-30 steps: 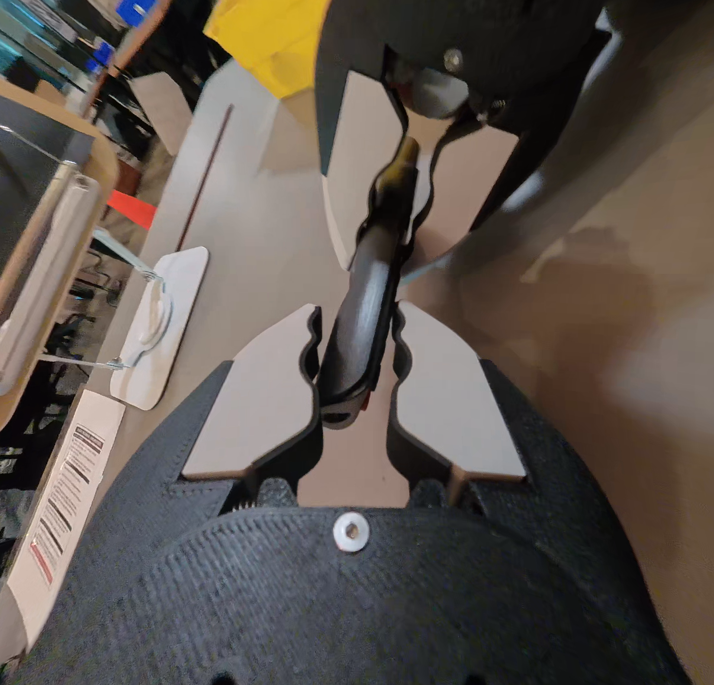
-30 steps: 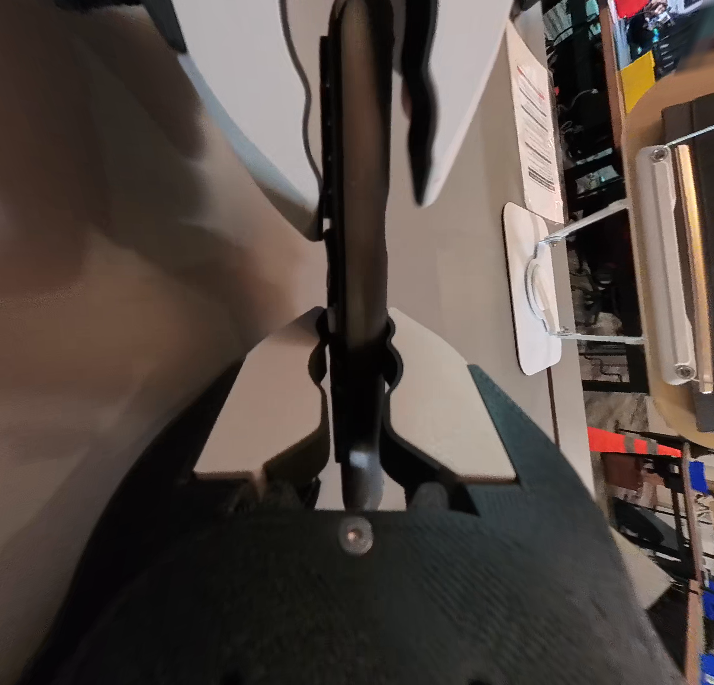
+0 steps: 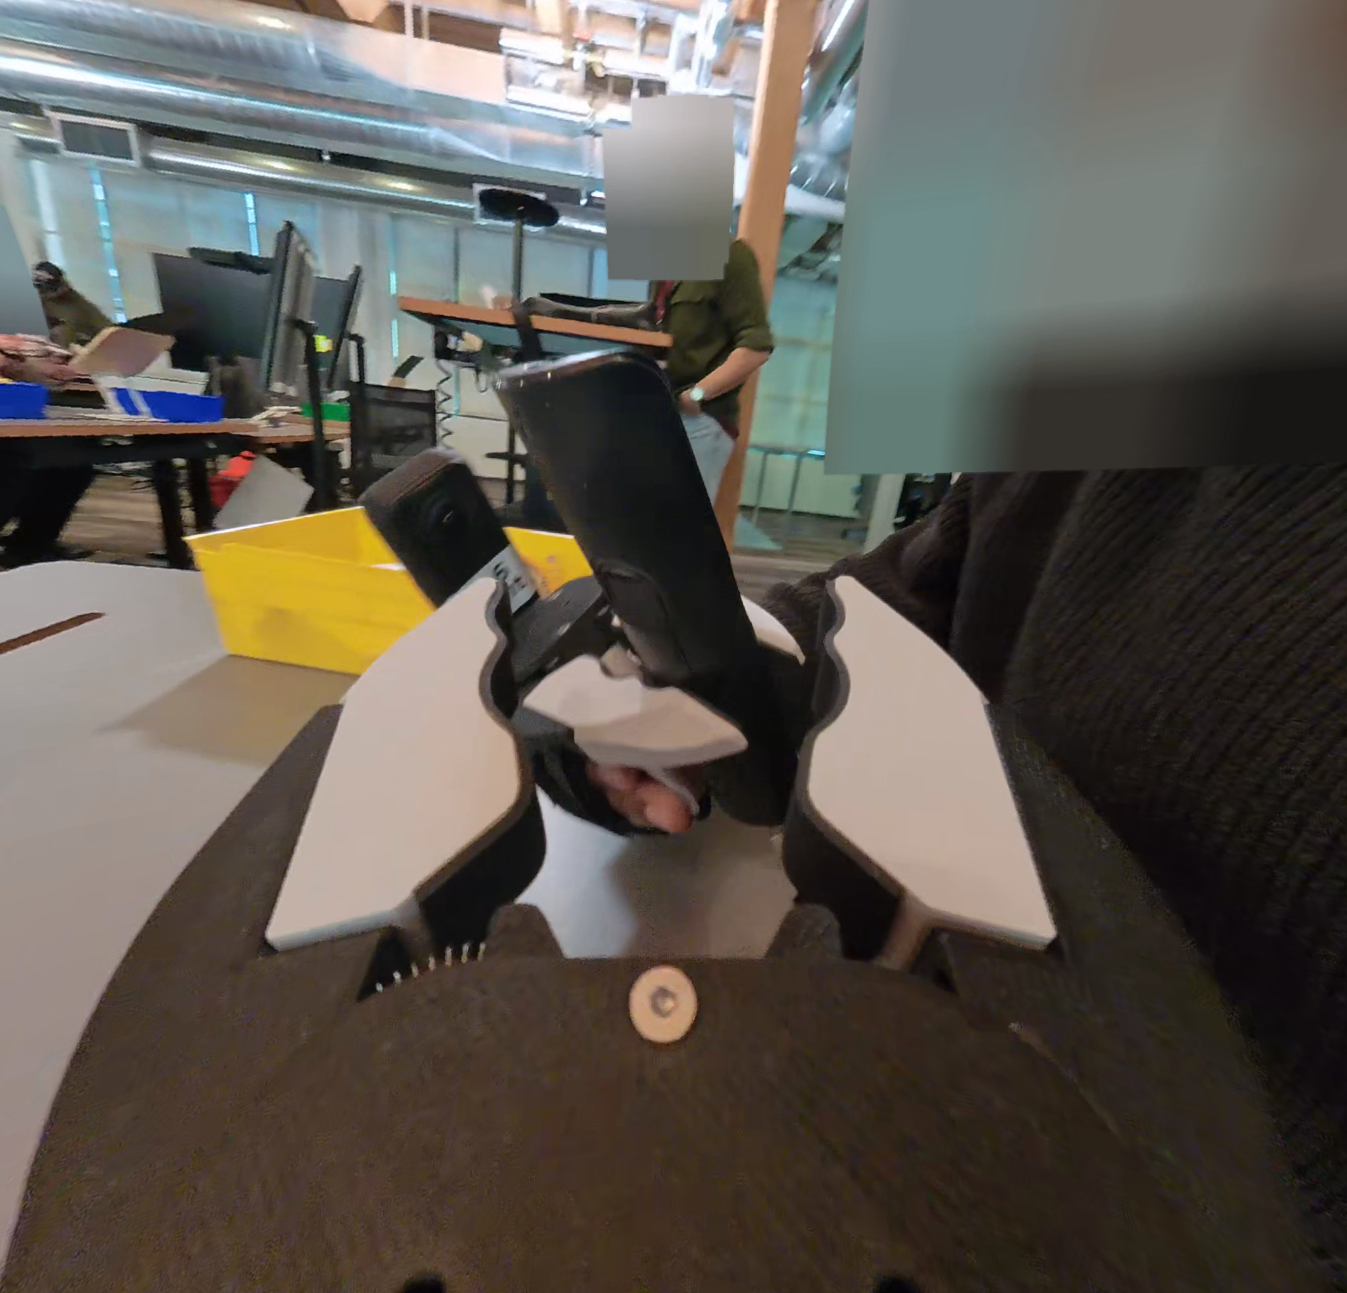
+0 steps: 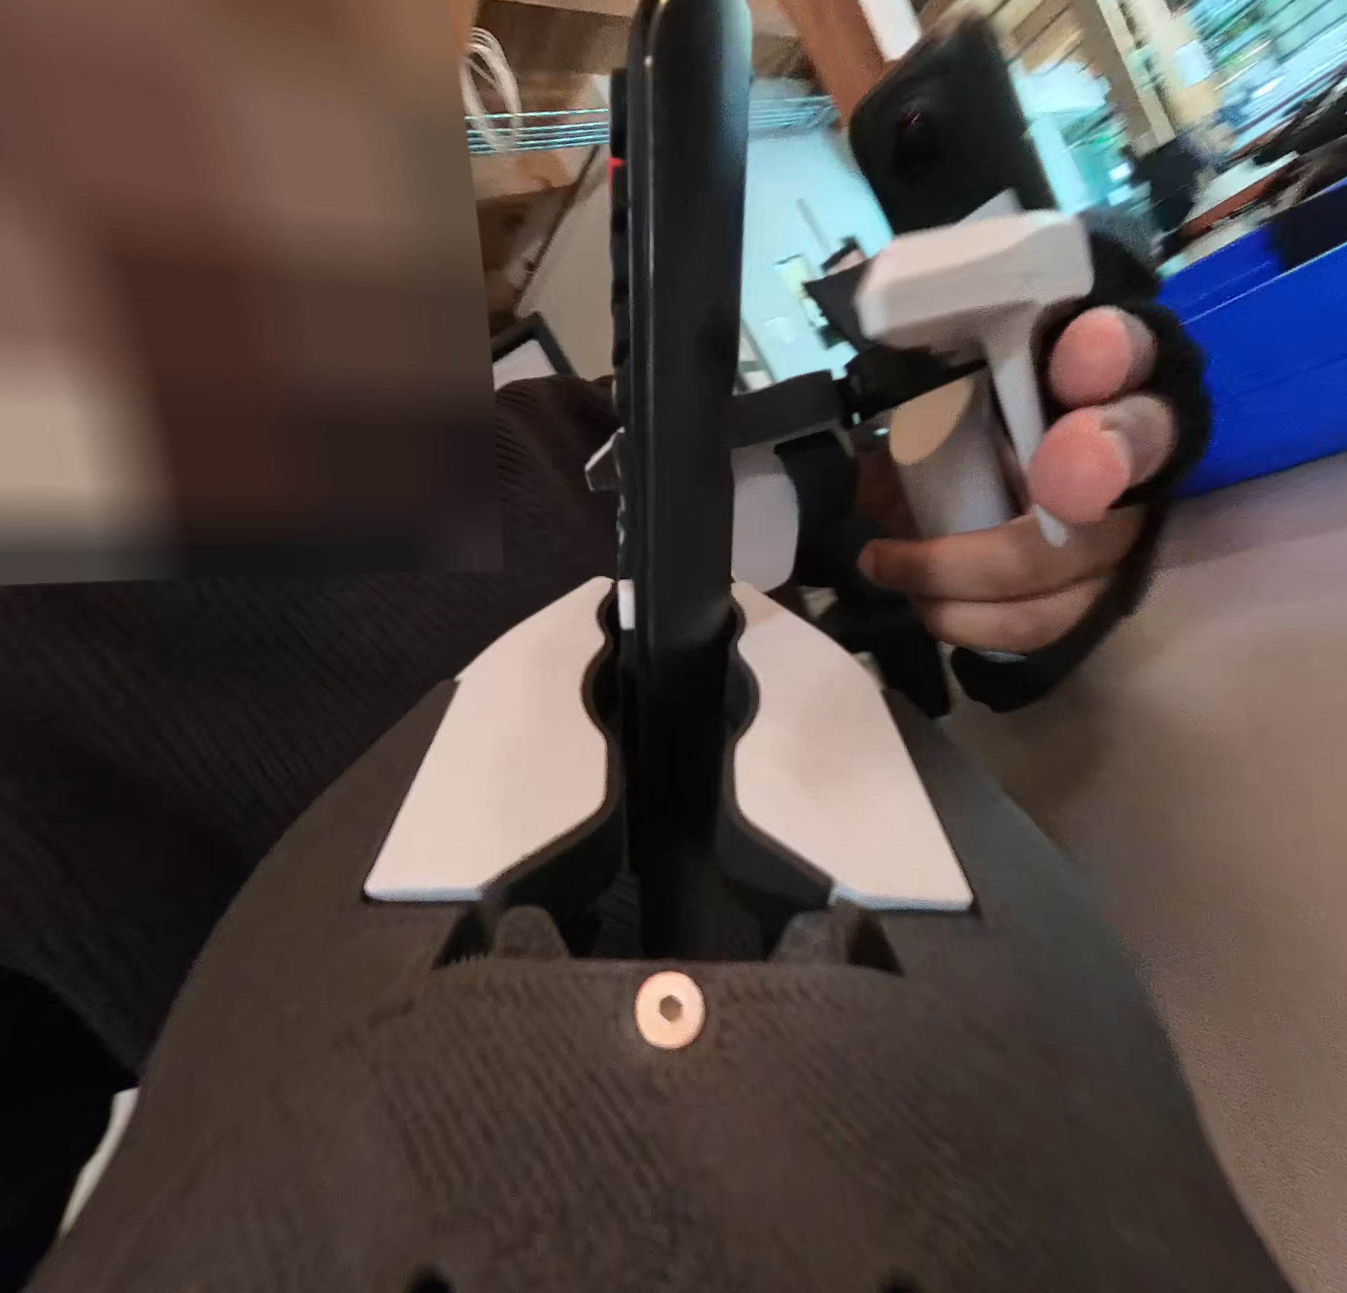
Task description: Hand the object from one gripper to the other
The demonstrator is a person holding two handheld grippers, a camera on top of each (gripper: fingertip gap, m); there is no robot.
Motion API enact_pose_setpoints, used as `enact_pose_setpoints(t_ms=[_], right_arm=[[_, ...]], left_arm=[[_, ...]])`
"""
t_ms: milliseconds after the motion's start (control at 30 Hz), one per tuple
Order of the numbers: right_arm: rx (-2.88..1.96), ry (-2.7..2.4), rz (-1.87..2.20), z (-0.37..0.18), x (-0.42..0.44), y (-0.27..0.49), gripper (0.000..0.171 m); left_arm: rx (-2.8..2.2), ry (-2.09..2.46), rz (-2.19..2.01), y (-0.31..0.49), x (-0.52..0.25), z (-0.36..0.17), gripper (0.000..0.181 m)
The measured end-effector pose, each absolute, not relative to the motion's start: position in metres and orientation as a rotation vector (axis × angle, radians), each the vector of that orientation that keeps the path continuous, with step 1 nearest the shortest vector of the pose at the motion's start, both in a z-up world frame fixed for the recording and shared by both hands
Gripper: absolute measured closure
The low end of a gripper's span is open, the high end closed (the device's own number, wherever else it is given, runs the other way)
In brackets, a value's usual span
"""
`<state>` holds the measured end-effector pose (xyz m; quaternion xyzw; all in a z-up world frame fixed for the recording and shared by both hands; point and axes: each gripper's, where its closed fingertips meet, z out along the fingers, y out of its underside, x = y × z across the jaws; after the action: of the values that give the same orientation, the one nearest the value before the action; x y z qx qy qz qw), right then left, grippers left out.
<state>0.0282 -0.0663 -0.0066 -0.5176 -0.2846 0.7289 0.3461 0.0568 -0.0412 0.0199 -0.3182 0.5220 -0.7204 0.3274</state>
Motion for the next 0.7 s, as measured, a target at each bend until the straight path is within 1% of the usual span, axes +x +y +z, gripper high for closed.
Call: enact_pose_setpoints(t_ms=[167, 300, 333, 367, 600, 667, 700], right_arm=[[-1.230, -0.757, 2.190, 0.003, 0.008, -0.085, 0.145], [-1.216, -0.806, 2.283, 0.001, -0.003, -0.096, 0.145], [-1.209, -0.812, 2.296, 0.001, -0.005, -0.098, 0.145], [-1.206, -0.816, 2.300, 0.001, -0.005, -0.099, 0.145], [-1.235, -0.785, 2.253, -0.003, -0.004, -0.091, 0.145], [-1.272, -0.737, 2.172, -0.007, -0.003, -0.081, 0.140], [-1.305, -0.706, 2.101, -0.011, -0.004, -0.073, 0.134]], left_arm=[[-0.798, 1.360, -2.037, -0.057, 0.049, 0.029, 0.103], [-0.774, 1.375, -2.096, -0.065, 0.045, 0.032, 0.108], [-0.767, 1.383, -2.111, -0.067, 0.043, 0.032, 0.112], [-0.759, 1.388, -2.132, -0.069, 0.042, 0.033, 0.122], [-0.803, 1.381, -2.250, -0.068, 0.040, 0.033, 0.126], [-0.832, 1.369, -2.237, -0.063, 0.043, 0.032, 0.128], [-0.847, 1.363, -2.226, -0.060, 0.044, 0.031, 0.128]])
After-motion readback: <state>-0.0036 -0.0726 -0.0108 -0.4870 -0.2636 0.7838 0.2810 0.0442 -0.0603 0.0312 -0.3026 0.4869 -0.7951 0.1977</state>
